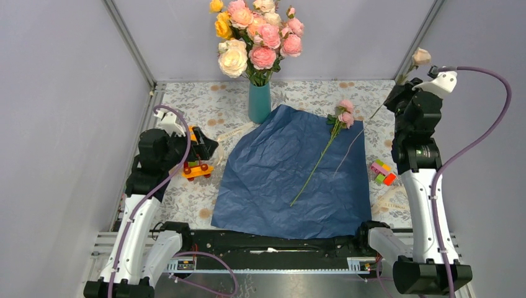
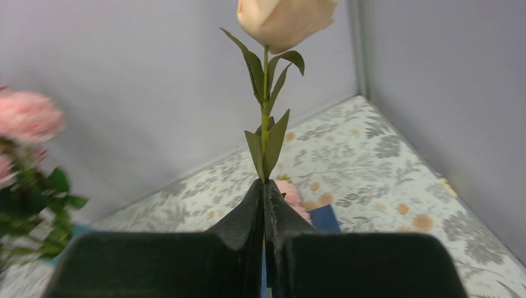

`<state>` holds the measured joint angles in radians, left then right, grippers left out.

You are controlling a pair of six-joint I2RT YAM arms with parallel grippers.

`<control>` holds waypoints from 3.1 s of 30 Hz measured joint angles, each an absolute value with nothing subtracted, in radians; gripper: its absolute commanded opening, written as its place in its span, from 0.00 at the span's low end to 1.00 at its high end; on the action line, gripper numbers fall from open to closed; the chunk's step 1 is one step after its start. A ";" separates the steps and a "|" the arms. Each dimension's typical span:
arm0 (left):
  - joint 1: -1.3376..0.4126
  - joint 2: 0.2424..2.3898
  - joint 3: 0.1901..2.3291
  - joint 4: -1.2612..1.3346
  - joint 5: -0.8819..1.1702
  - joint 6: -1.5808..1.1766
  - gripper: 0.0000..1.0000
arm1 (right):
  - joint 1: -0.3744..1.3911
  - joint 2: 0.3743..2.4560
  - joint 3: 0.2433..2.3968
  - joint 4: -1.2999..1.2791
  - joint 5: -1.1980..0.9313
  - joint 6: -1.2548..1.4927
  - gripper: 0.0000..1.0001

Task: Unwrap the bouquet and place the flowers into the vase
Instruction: Pick up the fake flower from the wrapping paper, then insert the fake flower into the vase.

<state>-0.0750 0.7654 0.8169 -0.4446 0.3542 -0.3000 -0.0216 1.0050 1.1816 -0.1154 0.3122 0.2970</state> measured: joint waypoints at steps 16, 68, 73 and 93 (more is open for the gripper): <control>-0.213 0.591 0.794 -0.284 0.597 -0.532 0.89 | 0.310 0.925 1.184 -0.058 -0.278 0.419 0.00; -0.907 0.794 0.869 0.160 0.326 -0.692 0.00 | 0.860 1.063 1.273 -0.003 -0.396 0.398 0.57; -0.907 0.794 0.869 0.159 0.324 -0.685 0.00 | 0.866 1.098 1.293 -0.018 -0.417 0.399 0.54; -0.908 0.793 0.869 0.103 0.285 -0.666 0.57 | 0.875 1.143 1.325 -0.055 -0.450 0.395 0.00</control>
